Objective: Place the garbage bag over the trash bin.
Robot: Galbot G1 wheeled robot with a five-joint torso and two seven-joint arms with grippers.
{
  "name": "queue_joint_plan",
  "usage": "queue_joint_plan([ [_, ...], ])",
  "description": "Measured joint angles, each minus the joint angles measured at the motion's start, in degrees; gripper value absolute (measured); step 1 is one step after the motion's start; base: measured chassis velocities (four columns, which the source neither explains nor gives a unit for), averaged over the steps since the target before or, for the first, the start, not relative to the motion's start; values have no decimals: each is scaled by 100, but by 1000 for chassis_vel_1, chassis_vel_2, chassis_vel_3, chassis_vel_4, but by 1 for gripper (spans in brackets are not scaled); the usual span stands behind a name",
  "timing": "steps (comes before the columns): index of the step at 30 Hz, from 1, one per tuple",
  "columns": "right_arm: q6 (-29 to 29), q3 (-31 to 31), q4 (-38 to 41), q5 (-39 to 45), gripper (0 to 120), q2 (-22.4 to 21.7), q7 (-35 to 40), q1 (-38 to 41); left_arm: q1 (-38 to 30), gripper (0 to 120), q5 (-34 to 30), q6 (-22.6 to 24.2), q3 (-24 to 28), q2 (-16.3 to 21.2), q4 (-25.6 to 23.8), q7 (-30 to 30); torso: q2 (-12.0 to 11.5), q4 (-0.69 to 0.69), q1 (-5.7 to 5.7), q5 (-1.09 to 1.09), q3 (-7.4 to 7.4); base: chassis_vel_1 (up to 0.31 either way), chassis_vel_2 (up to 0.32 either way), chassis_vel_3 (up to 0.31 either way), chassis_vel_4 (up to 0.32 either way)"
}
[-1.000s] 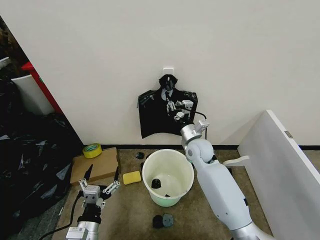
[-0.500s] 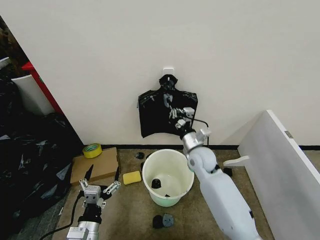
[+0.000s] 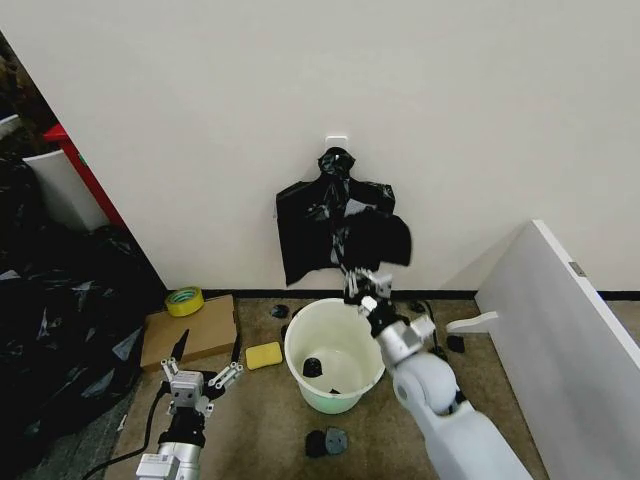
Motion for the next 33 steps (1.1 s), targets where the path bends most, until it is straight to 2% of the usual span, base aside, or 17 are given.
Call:
queue_joint_plan([
  [13,442,-48,361,-527,0,-261,-173,-1043,21,99,7,-53,2,24,-19,4,0,0,0,0,0,0,0,0,0],
  [20,1033,-36,463,-1201,0,-480,-384,-1739,0,99,14,-65,47,57,-5,6,0,-1,0,0,0,0,0,0,0],
  [33,1596,113,556,-1578,0,-693,-698,-2222,-3,99,27,-78,73,85,-3,12,0,0,0,0,0,0,0,0,0],
])
